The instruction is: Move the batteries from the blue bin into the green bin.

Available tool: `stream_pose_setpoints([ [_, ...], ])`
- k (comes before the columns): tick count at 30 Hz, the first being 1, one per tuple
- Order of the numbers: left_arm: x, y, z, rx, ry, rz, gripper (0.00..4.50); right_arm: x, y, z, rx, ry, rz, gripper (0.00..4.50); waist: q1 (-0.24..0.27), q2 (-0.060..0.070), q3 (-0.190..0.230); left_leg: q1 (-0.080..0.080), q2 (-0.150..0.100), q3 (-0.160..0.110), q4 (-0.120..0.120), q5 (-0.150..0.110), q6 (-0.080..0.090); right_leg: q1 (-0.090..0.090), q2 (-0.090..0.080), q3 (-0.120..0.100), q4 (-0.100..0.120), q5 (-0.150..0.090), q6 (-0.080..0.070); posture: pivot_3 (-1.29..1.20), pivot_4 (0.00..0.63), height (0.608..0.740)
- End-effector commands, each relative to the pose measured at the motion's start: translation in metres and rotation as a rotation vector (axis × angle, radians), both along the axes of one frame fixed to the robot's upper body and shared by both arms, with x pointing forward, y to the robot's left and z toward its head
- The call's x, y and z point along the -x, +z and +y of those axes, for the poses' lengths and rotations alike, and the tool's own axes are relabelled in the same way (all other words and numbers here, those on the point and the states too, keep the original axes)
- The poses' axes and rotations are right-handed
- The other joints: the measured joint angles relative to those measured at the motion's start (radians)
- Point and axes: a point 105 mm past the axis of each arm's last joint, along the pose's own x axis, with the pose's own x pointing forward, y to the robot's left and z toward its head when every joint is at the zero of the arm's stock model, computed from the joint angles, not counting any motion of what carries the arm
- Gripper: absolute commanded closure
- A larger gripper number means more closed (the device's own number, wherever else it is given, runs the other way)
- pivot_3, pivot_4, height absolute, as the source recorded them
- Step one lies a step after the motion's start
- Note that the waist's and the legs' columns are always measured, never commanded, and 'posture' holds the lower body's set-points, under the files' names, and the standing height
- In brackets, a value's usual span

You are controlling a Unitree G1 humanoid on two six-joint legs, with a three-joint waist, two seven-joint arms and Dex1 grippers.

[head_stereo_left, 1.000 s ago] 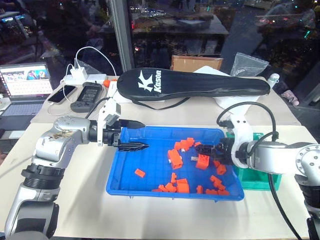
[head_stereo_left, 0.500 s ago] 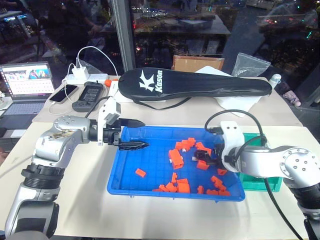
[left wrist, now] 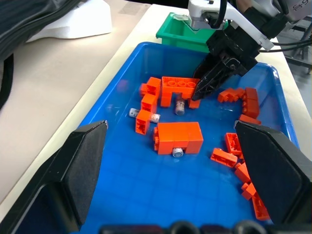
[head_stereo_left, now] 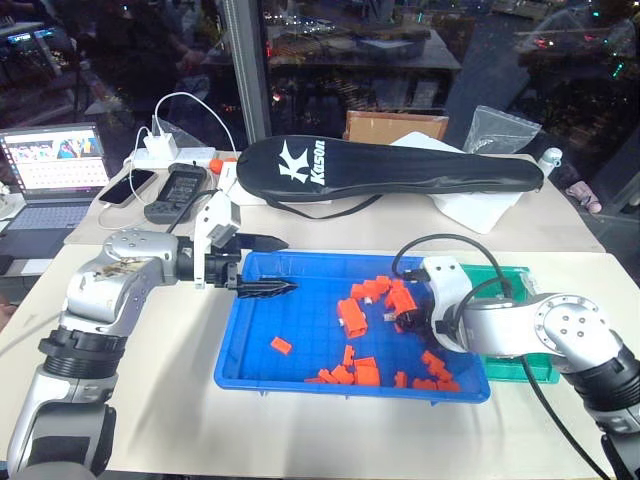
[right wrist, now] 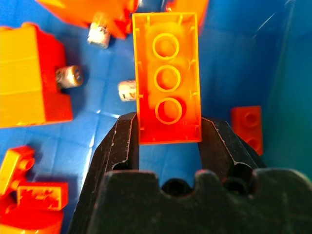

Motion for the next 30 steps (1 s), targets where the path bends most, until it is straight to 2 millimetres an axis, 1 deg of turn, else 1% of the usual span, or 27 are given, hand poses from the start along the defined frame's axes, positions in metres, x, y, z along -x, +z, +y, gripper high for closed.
stream_pose_setpoints([
  [1, 0.0, 0.011, 0.0, -0.002, 0.0, -0.066, 0.0, -0.005, 0.021, -0.004, 0.048, 0.05, -0.066, 3.03, 0.0, 0.0, 0.0, 0.0, 0.0, 0.0, 0.0, 0.0, 0.0, 0.0, 0.0, 0.0, 0.0, 0.0, 0.0, 0.0, 0.15, 0.74],
  [5, 0.0, 0.01, -0.002, 0.002, -0.003, -0.065, 0.0, -0.003, 0.035, -0.006, 0.068, 0.103, -0.078, 3.03, 0.001, 0.0, 0.0, 0.0, 0.0, 0.0, 0.0, 0.0, 0.0, -0.001, 0.0, 0.0, 0.0, 0.0, 0.0, 0.0, 0.15, 0.74],
  [6, 0.0, 0.01, -0.002, 0.003, -0.003, -0.065, 0.0, 0.0, 0.039, -0.004, 0.062, 0.127, -0.077, 3.03, 0.001, 0.0, 0.0, -0.001, 0.0, 0.0, 0.0, 0.0, 0.0, -0.001, 0.0, 0.0, 0.0, 0.0, 0.0, 0.0, 0.15, 0.74],
  [8, 0.0, 0.01, -0.002, 0.004, -0.004, -0.066, 0.0, 0.009, 0.043, 0.006, 0.034, 0.239, -0.06, 3.03, 0.0, 0.0, 0.0, -0.002, 0.0, 0.0, 0.0, 0.0, 0.0, -0.001, 0.0, 0.0, 0.0, 0.0, 0.0, 0.0, 0.15, 0.74],
  [10, 0.0, 0.01, -0.003, 0.003, -0.006, -0.067, 0.0, 0.025, 0.042, 0.019, 0.002, 0.383, -0.021, 3.03, 0.0, 0.0, 0.0, -0.002, 0.0, 0.0, 0.0, 0.0, 0.0, -0.002, 0.0, 0.0, 0.0, 0.0, 0.0, 0.0, 0.15, 0.74],
  [13, -0.002, 0.01, -0.003, 0.001, -0.007, -0.07, 0.0, 0.046, 0.036, 0.031, -0.028, 0.536, 0.045, 3.03, 0.0, 0.0, 0.0, -0.002, 0.001, 0.0, 0.0, -0.001, 0.001, -0.002, 0.0, -0.001, 0.0, 0.0, -0.001, 0.0, 0.15, 0.74],
  [14, -0.002, 0.01, -0.003, 0.001, -0.009, -0.072, 0.0, 0.053, 0.033, 0.033, -0.018, 0.58, 0.074, 3.03, 0.0, 0.0, 0.0, -0.002, 0.001, 0.0, 0.0, -0.001, 0.002, -0.002, 0.0, -0.001, 0.0, 0.0, -0.001, 0.0, 0.15, 0.74],
  [16, -0.002, 0.01, -0.003, -0.001, -0.01, -0.074, 0.0, 0.061, 0.028, 0.032, 0.008, 0.627, 0.109, 3.03, 0.001, 0.0, 0.0, -0.002, 0.001, 0.0, 0.0, -0.001, 0.002, -0.002, 0.0, 0.0, 0.0, 0.0, -0.001, 0.0, 0.15, 0.74],
  [18, -0.002, 0.01, -0.003, -0.003, -0.012, -0.076, 0.0, 0.064, 0.023, 0.03, 0.031, 0.645, 0.126, 3.03, 0.001, 0.0, 0.0, -0.002, 0.001, 0.0, 0.0, -0.001, 0.002, -0.002, 0.0, -0.001, 0.0, 0.0, -0.001, 0.0, 0.15, 0.74],
  [20, -0.002, 0.01, -0.003, -0.004, -0.013, -0.076, 0.0, 0.068, 0.02, 0.025, 0.09, 0.687, 0.137, 3.03, 0.002, 0.0, 0.0, -0.002, 0.001, 0.0, 0.0, -0.001, 0.002, -0.002, 0.0, -0.001, 0.0, 0.0, -0.001, 0.0, 0.15, 0.74],
  [21, -0.002, 0.01, -0.003, -0.005, -0.014, -0.075, 0.0, 0.07, 0.019, 0.024, 0.104, 0.704, 0.142, 2.03, 0.002, 0.0, 0.0, -0.002, 0.001, 0.0, 0.0, -0.001, 0.002, -0.002, 0.0, -0.001, 0.0, 0.0, -0.001, 0.0, 0.15, 0.74],
  [24, -0.002, 0.009, -0.002, -0.01, -0.014, -0.074, 0.0, 0.071, 0.021, 0.02, 0.127, 0.73, 0.14, 1.13, 0.001, 0.0, 0.0, -0.002, 0.001, 0.0, 0.0, -0.001, 0.002, -0.002, 0.0, -0.001, 0.0, 0.0, -0.001, 0.0, 0.15, 0.74],
  [27, -0.002, 0.008, -0.001, -0.022, -0.006, -0.078, 0.0, 0.064, 0.034, 0.011, 0.161, 0.728, 0.097, 0.05, 0.001, 0.0, 0.0, -0.002, 0.001, 0.0, 0.0, -0.001, 0.002, -0.002, 0.0, -0.001, 0.0, 0.0, -0.001, 0.0, 0.15, 0.74],
  [29, 0.0, 0.01, -0.003, -0.009, -0.007, -0.074, 0.0, 0.045, 0.06, 0.023, 0.083, 0.73, -0.102, 0.01, 0.002, 0.0, 0.0, -0.002, 0.001, 0.0, 0.0, -0.001, 0.002, -0.002, 0.0, -0.001, 0.0, 0.0, -0.001, 0.0, 0.15, 0.74],
  [30, 0.001, 0.011, -0.004, -0.005, -0.008, -0.072, 0.0, 0.04, 0.067, 0.026, 0.058, 0.735, -0.161, 0.01, 0.002, 0.0, 0.0, -0.002, 0.001, 0.0, 0.0, -0.001, 0.002, -0.003, 0.0, -0.001, 0.0, 0.0, -0.001, 0.0, 0.15, 0.74],
])
